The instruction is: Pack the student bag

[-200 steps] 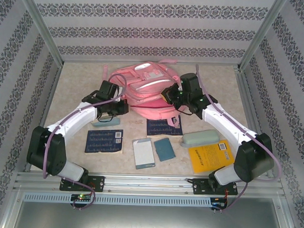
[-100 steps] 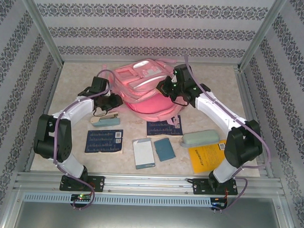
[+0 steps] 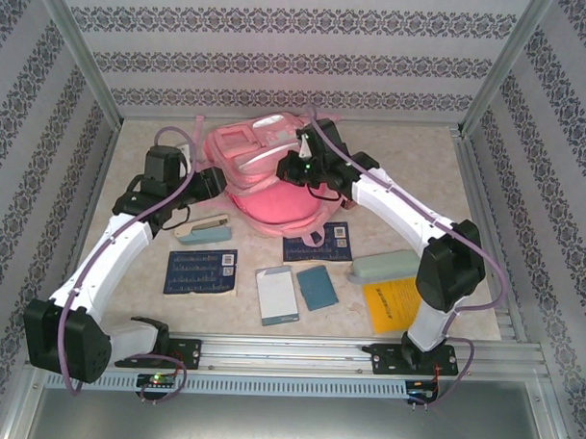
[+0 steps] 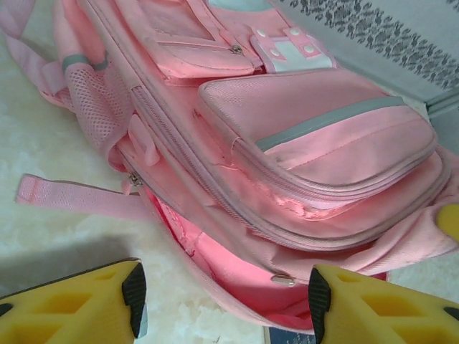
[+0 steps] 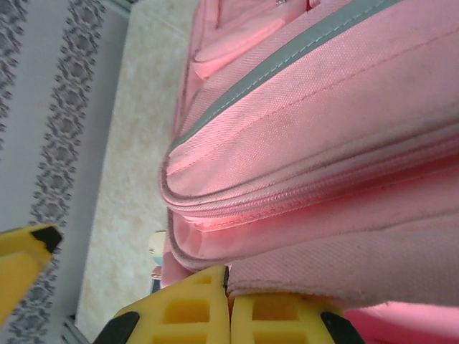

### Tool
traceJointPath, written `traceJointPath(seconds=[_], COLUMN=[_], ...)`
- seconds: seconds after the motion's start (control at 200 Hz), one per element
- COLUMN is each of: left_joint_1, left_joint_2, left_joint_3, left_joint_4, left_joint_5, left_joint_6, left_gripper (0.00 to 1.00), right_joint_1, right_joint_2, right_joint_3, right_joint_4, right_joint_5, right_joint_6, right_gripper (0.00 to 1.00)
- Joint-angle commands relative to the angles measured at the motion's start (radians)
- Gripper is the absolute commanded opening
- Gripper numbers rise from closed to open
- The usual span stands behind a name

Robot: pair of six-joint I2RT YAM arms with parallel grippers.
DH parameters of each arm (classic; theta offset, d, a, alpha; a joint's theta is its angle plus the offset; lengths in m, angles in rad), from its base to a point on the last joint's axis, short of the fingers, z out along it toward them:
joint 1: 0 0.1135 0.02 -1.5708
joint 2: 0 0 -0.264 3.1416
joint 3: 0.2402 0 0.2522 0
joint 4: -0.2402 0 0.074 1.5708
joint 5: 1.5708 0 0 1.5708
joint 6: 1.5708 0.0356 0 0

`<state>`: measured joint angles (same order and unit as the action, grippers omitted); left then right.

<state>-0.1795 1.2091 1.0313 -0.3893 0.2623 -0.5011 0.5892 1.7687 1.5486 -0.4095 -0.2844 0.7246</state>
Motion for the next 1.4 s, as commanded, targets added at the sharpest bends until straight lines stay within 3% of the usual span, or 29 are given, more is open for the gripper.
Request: traceJointPath(seconds=[0.0, 0.09, 0.345, 0.49, 0.635, 0.799, 0.904, 1.134, 1.399], left_joint_1=[-0.058, -0.102, -0.193, -0.289, -0.428, -0.541, -0.590, -0.652, -0.645], left_joint_2=[0.013, 0.043, 0.041, 0.004, -0.006, 0.083, 0.188, 0.401, 0.512], left_joint_3=[0.007, 0.040, 0.044, 0.012, -0.091, -0.241, -0.230, -0.167, -0.139], left_joint_4=[-0.055, -0.085, -0.114, -0.141, -0.070, 0.189, 0.221, 0.249, 0.276], left_joint_5=[-0.014, -0.015, -0.018, -0.019, 0.022, 0.178, 0.205, 0.300, 0.290], left_joint_6=[0.076, 0.106, 0.116, 0.048, -0.097, -0.253, -0.235, -0.247, -0.261], left_gripper=[0.59, 0.58, 0.60, 0.60, 0.57, 0.36, 0.20, 0.08, 0.06], right_joint_1=[-0.009, -0.009, -0.013, 0.025, 0.050, 0.081, 0.102, 0.105, 0.060], right_joint_2=[-0.038, -0.066, -0.206, -0.343, -0.491, -0.581, -0.578, -0.494, -0.439], right_joint_3=[-0.056, -0.085, -0.203, -0.360, -0.621, -0.844, -0.899, -0.933, -0.978], right_joint_4=[0.013, 0.011, -0.033, -0.100, -0.090, -0.043, -0.025, -0.010, 0.088], right_joint_5=[0.056, 0.067, 0.092, 0.171, 0.132, 0.045, 0.027, 0.095, 0.034], right_joint_6=[-0.105, -0.151, -0.234, -0.279, -0.218, -0.140, -0.119, -0.093, -0.065], right_gripper=[0.16, 0.37, 0.57, 0.58, 0.57, 0.55, 0.52, 0.50, 0.49])
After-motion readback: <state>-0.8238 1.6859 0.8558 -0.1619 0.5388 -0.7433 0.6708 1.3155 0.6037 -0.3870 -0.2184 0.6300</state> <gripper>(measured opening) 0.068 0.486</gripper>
